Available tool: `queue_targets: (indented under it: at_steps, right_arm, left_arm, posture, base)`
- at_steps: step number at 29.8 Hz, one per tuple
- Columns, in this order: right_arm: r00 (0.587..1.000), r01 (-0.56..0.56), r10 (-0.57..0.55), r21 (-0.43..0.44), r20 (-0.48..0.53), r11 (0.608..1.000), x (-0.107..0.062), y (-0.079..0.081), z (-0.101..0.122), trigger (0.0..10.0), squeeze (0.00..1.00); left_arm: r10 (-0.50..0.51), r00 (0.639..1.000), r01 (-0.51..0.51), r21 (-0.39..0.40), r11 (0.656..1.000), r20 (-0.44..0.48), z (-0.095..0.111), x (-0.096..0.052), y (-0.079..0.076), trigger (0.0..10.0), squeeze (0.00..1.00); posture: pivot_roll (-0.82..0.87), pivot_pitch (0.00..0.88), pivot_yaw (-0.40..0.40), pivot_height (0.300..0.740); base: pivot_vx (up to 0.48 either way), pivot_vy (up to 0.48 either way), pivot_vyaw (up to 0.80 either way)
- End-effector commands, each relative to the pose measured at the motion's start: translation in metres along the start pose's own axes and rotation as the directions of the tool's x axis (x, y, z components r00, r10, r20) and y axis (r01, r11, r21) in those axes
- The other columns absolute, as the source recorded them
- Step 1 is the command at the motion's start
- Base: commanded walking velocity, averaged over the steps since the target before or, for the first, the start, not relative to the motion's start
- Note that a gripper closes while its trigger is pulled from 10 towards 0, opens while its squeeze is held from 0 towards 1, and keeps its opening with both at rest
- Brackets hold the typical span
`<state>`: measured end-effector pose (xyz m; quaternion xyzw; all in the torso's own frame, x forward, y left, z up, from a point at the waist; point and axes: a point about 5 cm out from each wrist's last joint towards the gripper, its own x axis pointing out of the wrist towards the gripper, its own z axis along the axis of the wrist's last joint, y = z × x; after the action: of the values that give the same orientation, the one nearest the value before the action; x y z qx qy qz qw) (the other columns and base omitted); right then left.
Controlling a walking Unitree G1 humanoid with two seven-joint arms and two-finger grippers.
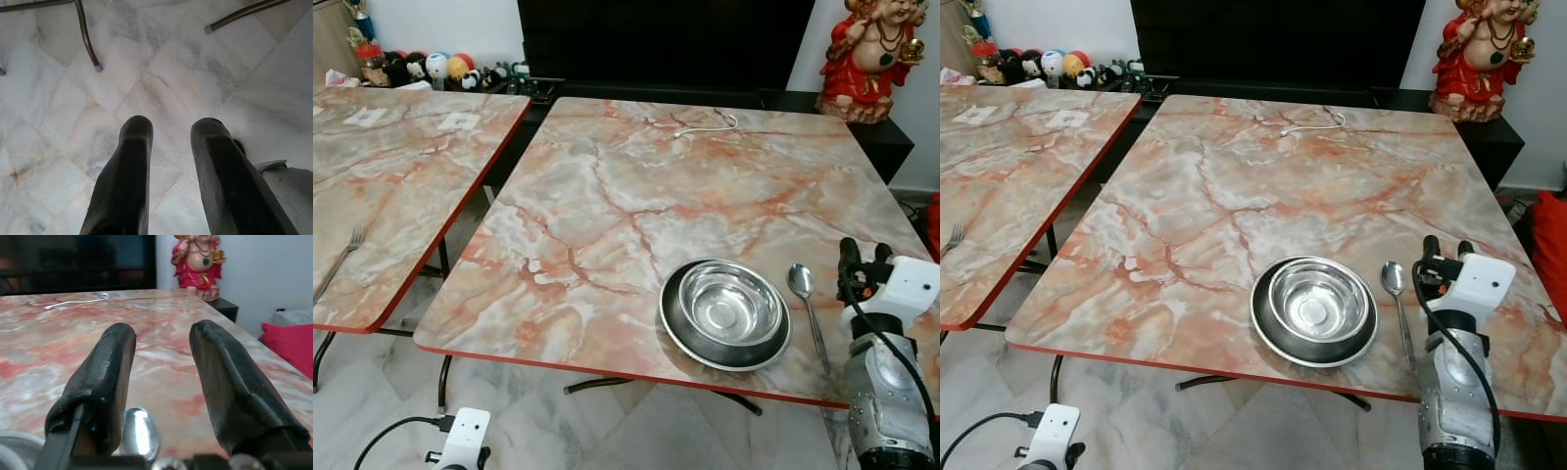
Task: Setting the table
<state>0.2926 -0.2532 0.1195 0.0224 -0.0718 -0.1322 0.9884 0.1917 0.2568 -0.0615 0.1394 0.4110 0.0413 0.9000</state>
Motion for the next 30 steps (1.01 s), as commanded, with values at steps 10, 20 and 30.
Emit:
queue_targets:
  at_steps: [10,20,30]
  right_arm:
    - [0.994,-0.016,0.016,-0.004,0.11,1.0,0.002,0.005,0.019,10.0,0.0]
    - [0.991,-0.029,0.028,0.009,0.128,1.0,0.002,0.01,0.021,10.0,0.0]
    - [0.988,-0.056,0.052,0.022,0.142,0.998,0.002,0.019,0.022,10.0,0.0]
  left_arm:
    - [-0.006,1.0,0.006,-0.005,1.0,-0.022,-0.004,-0.001,-0.001,10.0,0.0]
    - [-0.006,1.0,0.006,0.003,1.0,-0.018,-0.002,0.0,0.0,10.0,0.0]
    - [-0.007,1.0,0.008,0.009,1.0,-0.013,0.0,0.0,-0.001,10.0,0.0]
  posture:
    - [0.08,0.0,-0.013,0.74]
    - [0.09,0.0,-0.008,0.74]
    - [0.09,0.0,-0.01,0.74]
  base:
    - [0.0,0.419,0.0]
    - [0.0,0.48,0.0]
    - [0.0,0.48,0.0]
